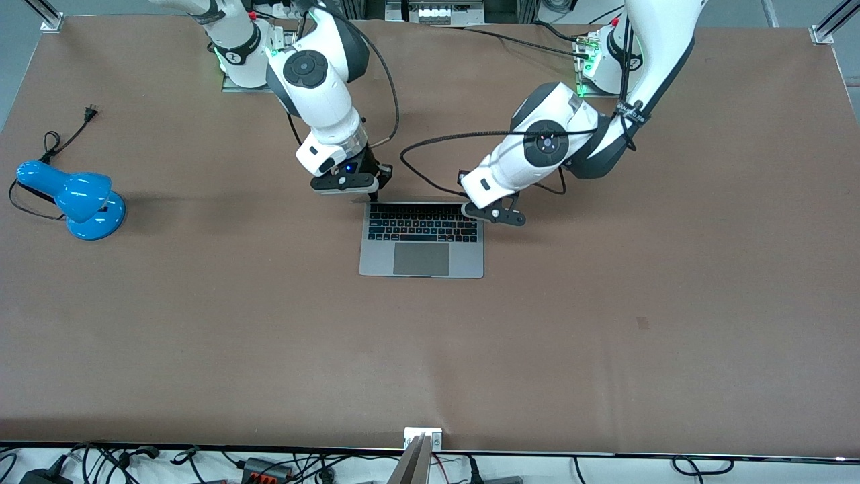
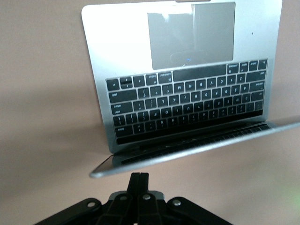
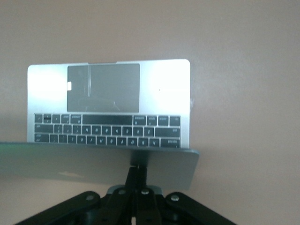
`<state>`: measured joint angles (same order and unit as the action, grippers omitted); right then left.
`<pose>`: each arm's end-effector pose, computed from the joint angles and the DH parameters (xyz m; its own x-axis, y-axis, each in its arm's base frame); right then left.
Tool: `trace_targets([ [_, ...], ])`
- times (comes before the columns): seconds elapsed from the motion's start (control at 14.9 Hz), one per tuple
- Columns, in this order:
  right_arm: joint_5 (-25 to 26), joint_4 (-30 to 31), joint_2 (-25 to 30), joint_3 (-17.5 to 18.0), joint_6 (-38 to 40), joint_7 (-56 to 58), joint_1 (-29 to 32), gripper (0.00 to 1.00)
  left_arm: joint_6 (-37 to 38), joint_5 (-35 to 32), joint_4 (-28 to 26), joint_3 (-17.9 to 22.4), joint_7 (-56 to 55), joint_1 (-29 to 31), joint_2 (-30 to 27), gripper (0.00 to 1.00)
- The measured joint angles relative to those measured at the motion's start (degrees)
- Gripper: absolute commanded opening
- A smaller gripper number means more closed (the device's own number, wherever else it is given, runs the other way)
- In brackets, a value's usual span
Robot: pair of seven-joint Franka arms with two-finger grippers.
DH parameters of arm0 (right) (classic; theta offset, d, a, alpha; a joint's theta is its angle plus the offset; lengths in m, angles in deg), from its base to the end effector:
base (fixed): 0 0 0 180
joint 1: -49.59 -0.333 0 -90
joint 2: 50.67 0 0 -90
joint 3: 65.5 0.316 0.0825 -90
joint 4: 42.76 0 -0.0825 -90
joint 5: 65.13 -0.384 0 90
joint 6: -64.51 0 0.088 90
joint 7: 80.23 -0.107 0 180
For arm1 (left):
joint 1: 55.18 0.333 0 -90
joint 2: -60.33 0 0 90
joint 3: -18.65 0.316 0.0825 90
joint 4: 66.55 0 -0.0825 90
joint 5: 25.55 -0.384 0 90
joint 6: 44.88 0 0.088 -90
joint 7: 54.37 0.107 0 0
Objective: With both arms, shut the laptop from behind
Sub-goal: 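Push the screen down with both grippers until the lid shuts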
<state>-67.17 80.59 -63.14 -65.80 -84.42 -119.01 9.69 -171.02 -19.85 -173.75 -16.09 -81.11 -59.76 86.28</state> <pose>0.4516 0.3727 0.3216 0.9865 -0.0268 0.1617 -0.0005 -0.9871 -0.1603 0.4980 -0.3810 0.3088 0.9690 -0.1403 -0.2034 -0.0849 -0.9621 0.2591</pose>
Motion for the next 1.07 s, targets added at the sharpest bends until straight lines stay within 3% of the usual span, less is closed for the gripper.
trace_targets([
  [1.07,1.0,-5.0,-11.9,-1.8,-11.4,0.0,0.6,0.00,-1.3,-6.9,8.5,1.0,-0.7,-0.2,11.1,0.00],
])
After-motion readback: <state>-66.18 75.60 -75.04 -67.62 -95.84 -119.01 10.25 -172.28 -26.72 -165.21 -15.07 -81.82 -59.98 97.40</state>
